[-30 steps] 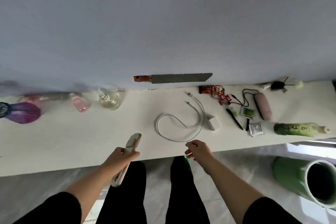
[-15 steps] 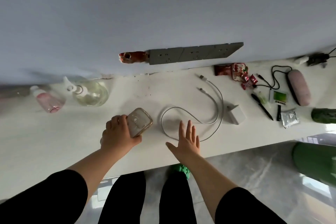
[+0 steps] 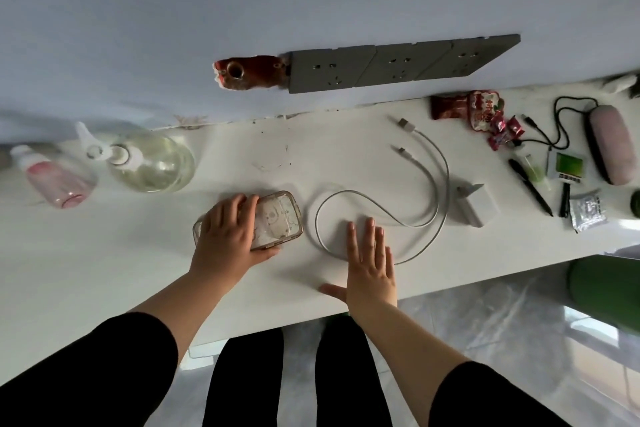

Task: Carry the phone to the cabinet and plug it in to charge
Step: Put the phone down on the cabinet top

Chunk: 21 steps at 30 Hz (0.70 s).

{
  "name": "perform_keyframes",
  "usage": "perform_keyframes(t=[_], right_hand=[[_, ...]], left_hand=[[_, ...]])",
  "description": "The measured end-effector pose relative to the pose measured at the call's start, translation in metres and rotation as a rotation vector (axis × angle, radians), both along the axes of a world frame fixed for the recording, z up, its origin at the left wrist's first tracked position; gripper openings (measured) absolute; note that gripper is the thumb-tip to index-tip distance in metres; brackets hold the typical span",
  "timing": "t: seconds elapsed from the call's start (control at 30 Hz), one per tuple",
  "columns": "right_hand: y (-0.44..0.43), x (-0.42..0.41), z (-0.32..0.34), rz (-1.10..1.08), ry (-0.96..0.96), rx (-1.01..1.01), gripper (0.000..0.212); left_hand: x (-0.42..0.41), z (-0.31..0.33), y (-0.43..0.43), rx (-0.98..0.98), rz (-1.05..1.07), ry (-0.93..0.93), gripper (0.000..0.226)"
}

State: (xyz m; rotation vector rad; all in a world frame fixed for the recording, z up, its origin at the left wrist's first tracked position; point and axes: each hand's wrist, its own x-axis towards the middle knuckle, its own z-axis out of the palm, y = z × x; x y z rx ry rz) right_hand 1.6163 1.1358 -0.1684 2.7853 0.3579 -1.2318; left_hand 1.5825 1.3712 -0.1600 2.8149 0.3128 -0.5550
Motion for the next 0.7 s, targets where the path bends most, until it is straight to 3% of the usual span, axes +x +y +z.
perform_keyframes(t=[0.37, 0.47, 0.63, 0.7], right_hand=[[0.001, 0.001, 0.002, -0.007, -0.006, 0.01, 0.127], [-0.045, 0.013, 0.034, -0.007, 0.002, 0.002, 0.126], [-0.069, 0.047, 0.048, -0.025, 0.011, 0.031, 0.122], [-0.064, 0.05, 0.042, -0.042, 0.037, 0.135, 0.111]], left_hand=[[-0.008, 0.0, -0.01, 0.03, 0.031, 0.048, 0.098], [0.006, 0.032, -0.068, 0.024, 0.048, 0.03, 0.102], [0.047, 0.051, -0.128, -0.062, 0.076, 0.029, 0.077], [0.055, 0.051, -0.135, -0.12, 0.045, 0.027, 0.072]])
